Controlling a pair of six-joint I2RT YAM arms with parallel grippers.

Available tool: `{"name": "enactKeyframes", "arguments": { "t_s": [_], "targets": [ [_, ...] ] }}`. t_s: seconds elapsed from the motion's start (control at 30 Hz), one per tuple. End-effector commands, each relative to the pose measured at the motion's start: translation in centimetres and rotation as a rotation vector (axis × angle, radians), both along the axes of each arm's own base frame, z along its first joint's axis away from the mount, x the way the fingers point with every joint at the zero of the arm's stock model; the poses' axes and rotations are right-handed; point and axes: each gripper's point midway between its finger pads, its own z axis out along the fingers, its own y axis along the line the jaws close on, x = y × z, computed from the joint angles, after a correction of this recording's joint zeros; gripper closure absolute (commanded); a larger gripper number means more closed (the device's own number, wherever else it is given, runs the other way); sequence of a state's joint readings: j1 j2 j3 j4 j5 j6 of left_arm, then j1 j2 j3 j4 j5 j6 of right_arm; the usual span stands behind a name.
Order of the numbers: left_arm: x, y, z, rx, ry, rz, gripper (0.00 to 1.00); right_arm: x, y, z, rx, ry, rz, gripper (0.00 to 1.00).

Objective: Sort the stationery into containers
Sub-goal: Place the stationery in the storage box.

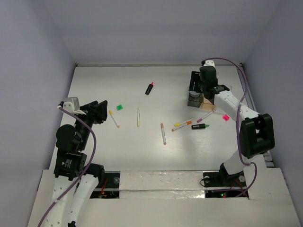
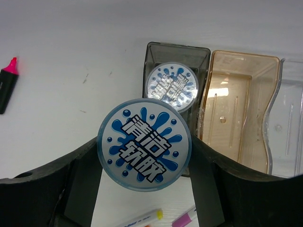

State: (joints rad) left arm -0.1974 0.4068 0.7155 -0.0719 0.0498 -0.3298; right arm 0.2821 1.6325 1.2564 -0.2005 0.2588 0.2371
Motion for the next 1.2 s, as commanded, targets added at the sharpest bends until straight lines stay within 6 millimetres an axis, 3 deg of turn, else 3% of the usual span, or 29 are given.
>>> {"name": "enactKeyframes", "arguments": {
  "t_s": [0.0,0.43,0.63,0.9,1.0,1.07,1.17],
  "targets": [
    [-0.1,-0.4,2.0,-0.005,-0.066,-0.020,0.55,0.7,0.0,1.8,0.029,-0.064,-0.015,0.59],
    [0.2,-0.6,1.7,-0.002,-0.054,-0.029,0.55,-0.2,-1.4,-2.0,0.005,0.024,-0.052,0.58],
    [0.3,-0.6,1.6,-0.002,-0.048,-0.030,0.55,0.3,-1.7,-2.2,0.006,0.026,-0.060,0.57],
    [0.4,-0.7,1.5,-0.002,-0.042,-0.034,0.55,0.5,-1.4,-3.4,0.010,0.052,-0.052,0.40],
    [0.6,-0.9,1.3,0.001,-0.034,-0.041,0.55,0.4,-1.3,-3.2,0.016,0.050,-0.049,0.20],
    [0.7,-1.1,1.1,0.003,-0.027,-0.048,0.55,0.3,-1.2,-2.6,0.025,0.039,-0.043,0.11],
    [1.2,-1.6,0.5,0.011,-0.004,-0.071,0.54,0.1,-0.9,-1.0,0.044,0.010,-0.027,0.08]
  ]
}}
